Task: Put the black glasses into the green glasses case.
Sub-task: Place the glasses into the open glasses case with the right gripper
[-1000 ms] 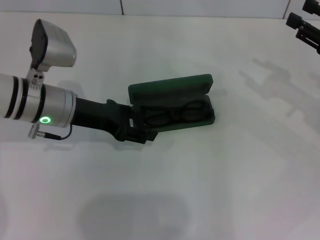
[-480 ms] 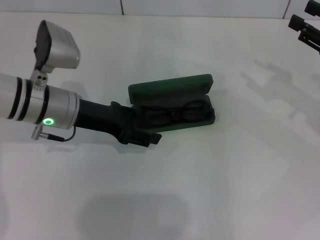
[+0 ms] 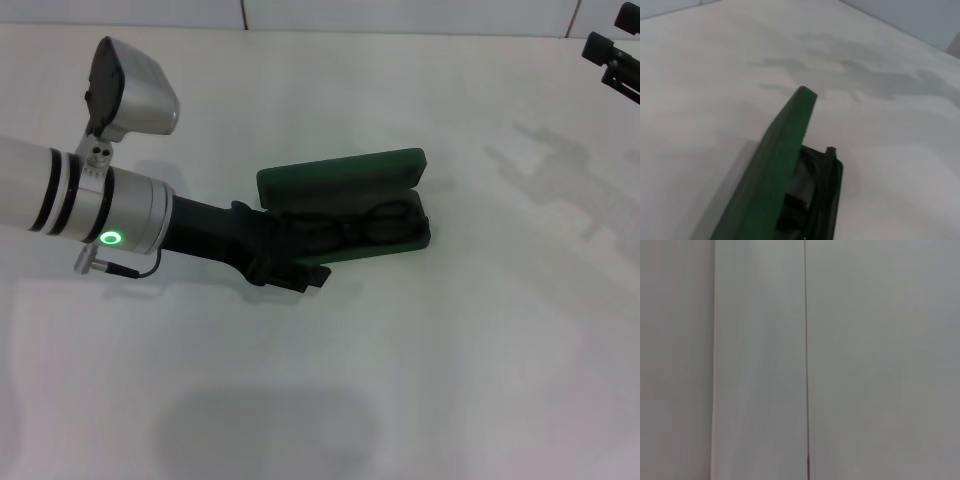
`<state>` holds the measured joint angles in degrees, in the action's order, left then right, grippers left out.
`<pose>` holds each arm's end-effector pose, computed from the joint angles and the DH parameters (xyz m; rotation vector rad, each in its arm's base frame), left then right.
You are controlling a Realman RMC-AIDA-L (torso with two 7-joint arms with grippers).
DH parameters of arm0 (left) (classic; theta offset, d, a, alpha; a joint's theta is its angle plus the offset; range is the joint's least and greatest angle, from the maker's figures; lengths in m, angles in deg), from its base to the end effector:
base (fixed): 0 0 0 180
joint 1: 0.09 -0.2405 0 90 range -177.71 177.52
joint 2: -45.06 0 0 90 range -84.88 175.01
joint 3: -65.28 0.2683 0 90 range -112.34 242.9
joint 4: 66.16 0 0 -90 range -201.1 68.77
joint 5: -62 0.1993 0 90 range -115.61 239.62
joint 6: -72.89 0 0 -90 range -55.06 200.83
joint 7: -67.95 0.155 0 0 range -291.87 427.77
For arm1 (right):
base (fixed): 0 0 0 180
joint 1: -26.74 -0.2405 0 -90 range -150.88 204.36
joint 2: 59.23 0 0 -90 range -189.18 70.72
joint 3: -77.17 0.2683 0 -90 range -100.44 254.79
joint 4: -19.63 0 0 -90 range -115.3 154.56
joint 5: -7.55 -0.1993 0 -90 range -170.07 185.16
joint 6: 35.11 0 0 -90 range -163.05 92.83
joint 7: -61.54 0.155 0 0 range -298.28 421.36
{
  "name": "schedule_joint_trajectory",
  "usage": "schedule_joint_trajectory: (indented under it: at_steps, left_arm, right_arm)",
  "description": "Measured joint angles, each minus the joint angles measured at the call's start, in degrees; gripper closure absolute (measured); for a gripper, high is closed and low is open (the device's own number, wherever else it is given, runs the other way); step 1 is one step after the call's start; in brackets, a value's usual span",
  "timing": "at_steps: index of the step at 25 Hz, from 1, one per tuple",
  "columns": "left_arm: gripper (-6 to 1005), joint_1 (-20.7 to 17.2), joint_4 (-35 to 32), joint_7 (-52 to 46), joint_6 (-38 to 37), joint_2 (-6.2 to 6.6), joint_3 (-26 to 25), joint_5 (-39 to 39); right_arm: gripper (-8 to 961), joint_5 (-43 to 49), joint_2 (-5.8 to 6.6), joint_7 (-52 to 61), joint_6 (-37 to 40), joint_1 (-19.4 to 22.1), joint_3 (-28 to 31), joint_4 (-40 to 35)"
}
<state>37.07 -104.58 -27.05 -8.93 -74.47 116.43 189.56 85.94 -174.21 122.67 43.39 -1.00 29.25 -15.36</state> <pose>-0.2489 0.3472 -0.0532 -2.9100 -0.7739 -0.2282 0.2499 0.3758 0.0503 -2.2331 0.2878 0.9498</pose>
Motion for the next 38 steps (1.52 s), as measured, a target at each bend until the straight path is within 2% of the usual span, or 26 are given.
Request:
schedule_joint_trajectory:
  at_steps: [11,22,24,27,30,34,36,38]
  left_arm:
    - [287,0.3,-0.2,-0.3,1.8,0.0,-0.4,-0.1]
    - [288,0.2,-0.4,0.9,-0.4,0.26,-0.2,-2.7]
    - [288,0.2,-0.4,1.5,-1.3,0.34,-0.3,-2.9]
    - [288,0.0,-0.5,4.2,-5.2,0.66,-0.6,-4.7]
    - [288,-1.3,-0.7,10.0,-11.3,1.57,-0.7,-11.2]
    - [288,-5.0,-0.9,13.9,-11.7,2.49,-2.1,-23.9]
    - [288,-6.3,-0.2,15.2,-10.7,2.53,-4.8,-28.7]
    - [288,-6.8,1.2,16.4,-9.6,1.97,-8.7,-31.1]
  right_arm:
    - [426,0.0,0.11,-0.2,0.0,0.2,0.2,0.0]
    - [427,0.0,0.0,-0.6,0.0,0.3,-0.1,-0.5]
    - [427,0.9,0.27,-0.6,0.3,0.3,-1.2,-0.7]
    - [427,6.0,1.42,1.3,3.0,-0.3,-5.5,-2.4]
    - [427,11.3,1.9,4.7,5.8,-1.1,-9.5,-5.6]
    - [427,18.4,1.07,9.8,6.8,-2.1,-12.2,-10.5]
    - [427,21.1,0.58,11.8,6.8,-3.4,-14.0,-11.4]
    - [427,22.7,0.08,12.9,6.6,-4.7,-15.5,-11.4]
